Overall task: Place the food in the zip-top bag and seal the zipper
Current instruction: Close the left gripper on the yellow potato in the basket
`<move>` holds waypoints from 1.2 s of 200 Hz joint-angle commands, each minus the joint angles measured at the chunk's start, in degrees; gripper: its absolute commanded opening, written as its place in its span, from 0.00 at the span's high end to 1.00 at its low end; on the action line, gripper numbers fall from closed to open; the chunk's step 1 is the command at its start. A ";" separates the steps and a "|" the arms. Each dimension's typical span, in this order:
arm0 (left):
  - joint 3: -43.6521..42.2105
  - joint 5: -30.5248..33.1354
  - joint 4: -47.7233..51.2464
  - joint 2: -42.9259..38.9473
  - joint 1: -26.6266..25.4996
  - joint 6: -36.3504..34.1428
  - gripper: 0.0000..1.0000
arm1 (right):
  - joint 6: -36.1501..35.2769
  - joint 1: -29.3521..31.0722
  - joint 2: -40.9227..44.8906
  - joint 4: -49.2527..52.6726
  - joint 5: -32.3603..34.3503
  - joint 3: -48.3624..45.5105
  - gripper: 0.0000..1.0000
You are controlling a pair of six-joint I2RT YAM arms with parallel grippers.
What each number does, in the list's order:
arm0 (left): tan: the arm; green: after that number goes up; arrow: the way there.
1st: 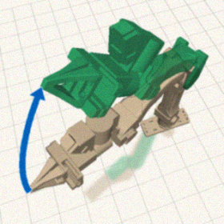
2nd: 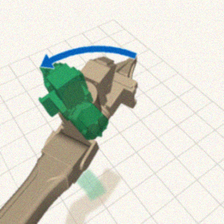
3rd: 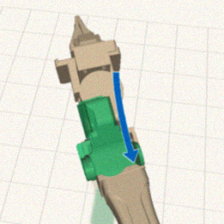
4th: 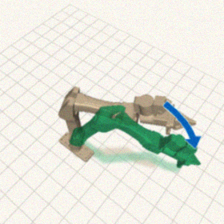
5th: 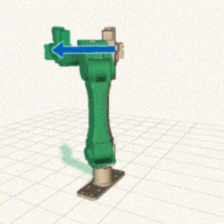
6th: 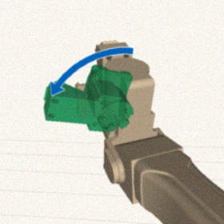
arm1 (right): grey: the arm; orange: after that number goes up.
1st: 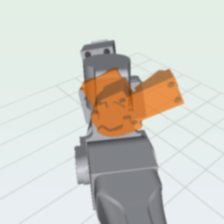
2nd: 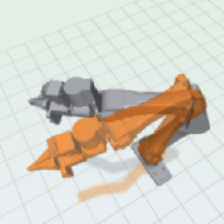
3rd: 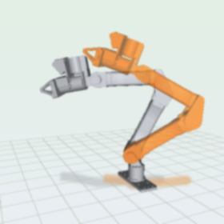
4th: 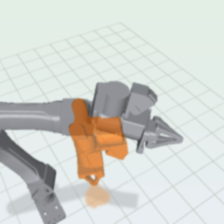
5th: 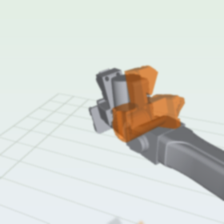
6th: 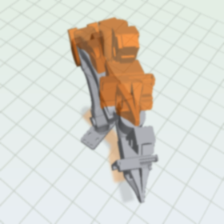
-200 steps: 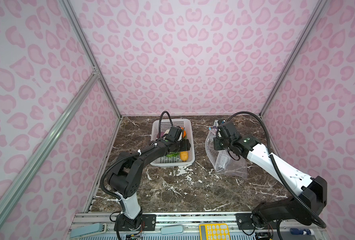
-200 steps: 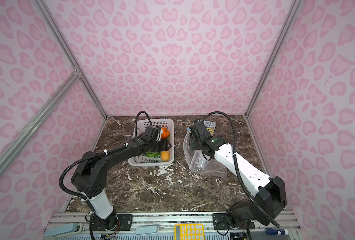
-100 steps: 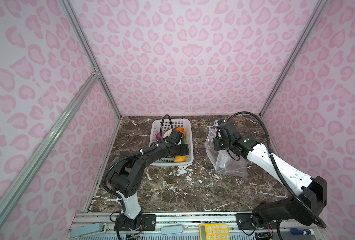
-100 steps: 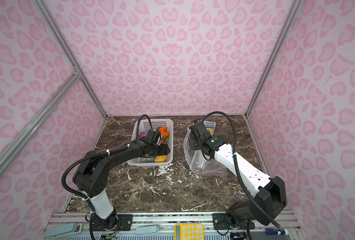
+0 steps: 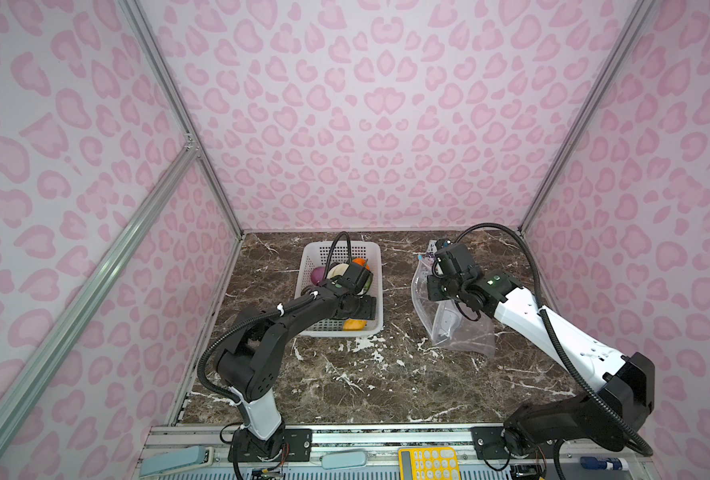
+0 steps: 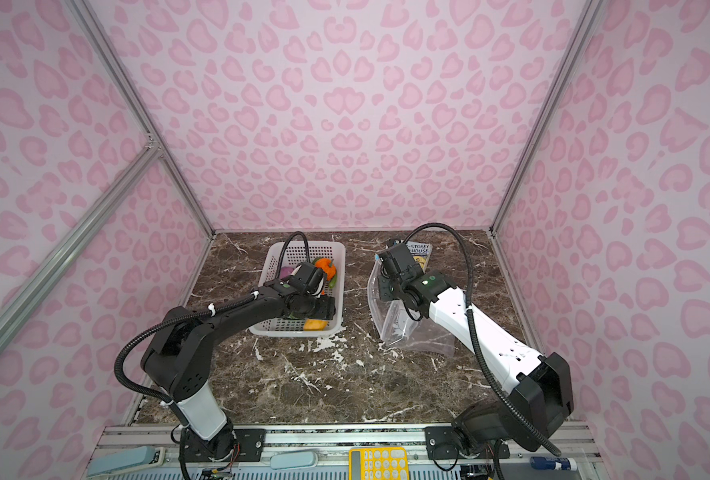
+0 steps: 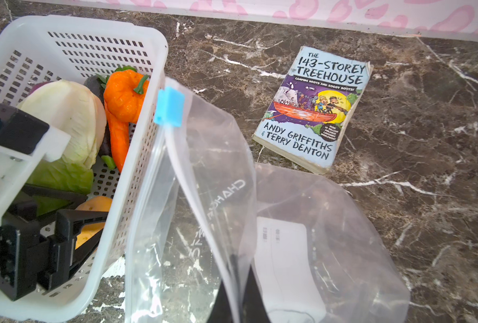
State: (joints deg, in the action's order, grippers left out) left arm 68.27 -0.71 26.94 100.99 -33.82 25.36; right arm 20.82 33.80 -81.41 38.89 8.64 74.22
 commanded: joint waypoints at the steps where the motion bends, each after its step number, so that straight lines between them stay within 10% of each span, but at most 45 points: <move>1: 0.81 -0.94 7.16 -0.37 -0.01 -2.51 0.22 | -0.04 0.02 -0.15 -0.41 0.06 -0.69 1.00; 130: 5.21 -5.31 4.89 2.16 -0.37 -0.03 0.31 | -0.60 0.03 -0.48 -0.20 -0.73 0.27 1.00; 240: 5.89 -7.16 15.78 0.96 -0.37 -13.09 0.29 | -0.87 -0.05 0.39 -0.33 0.06 -0.52 1.00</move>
State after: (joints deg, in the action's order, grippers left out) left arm 74.67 -8.19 40.51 102.63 -34.20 15.25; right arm 19.92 33.74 -81.43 38.89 8.10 74.24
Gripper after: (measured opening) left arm 0.701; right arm 0.055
